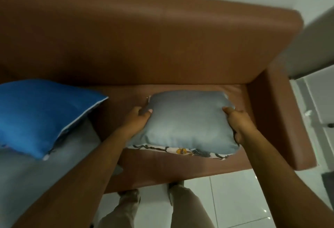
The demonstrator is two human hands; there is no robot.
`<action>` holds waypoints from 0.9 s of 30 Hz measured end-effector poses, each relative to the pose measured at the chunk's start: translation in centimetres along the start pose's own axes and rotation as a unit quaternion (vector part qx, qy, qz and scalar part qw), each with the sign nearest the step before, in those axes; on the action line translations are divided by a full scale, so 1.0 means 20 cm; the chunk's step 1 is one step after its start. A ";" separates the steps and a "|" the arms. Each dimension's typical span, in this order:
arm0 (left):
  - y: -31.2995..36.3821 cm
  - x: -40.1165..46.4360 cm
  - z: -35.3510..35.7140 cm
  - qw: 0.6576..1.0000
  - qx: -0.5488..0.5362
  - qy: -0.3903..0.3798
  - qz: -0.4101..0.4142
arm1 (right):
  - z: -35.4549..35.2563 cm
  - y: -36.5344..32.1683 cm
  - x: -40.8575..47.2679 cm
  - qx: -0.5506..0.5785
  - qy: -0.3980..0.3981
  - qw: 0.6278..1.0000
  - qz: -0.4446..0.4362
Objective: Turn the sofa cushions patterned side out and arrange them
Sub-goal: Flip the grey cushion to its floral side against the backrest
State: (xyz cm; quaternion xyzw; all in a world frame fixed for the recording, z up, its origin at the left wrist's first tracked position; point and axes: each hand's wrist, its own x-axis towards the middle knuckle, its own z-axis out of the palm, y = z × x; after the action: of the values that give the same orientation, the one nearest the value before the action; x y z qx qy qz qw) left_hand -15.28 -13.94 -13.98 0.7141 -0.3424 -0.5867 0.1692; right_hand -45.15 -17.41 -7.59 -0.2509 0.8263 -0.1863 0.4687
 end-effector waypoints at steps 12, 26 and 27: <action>0.50 0.17 1.10 0.981 0.074 0.037 0.174 | -0.44 -0.30 0.37 0.195 -0.145 0.968 -0.065; 0.81 0.68 1.25 0.975 -0.135 0.121 0.132 | -0.61 -0.29 1.61 0.181 -0.094 0.967 -0.150; 0.83 0.70 1.29 0.974 -0.141 0.124 0.126 | -0.59 -0.30 1.63 0.212 -0.062 0.964 -0.148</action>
State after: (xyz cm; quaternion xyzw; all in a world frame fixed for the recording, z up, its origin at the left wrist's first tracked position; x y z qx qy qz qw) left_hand -43.55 -31.28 -19.97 0.7013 -0.3202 -0.5097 0.3819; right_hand -68.19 -40.53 -20.71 -0.2762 0.6909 -0.4080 0.5291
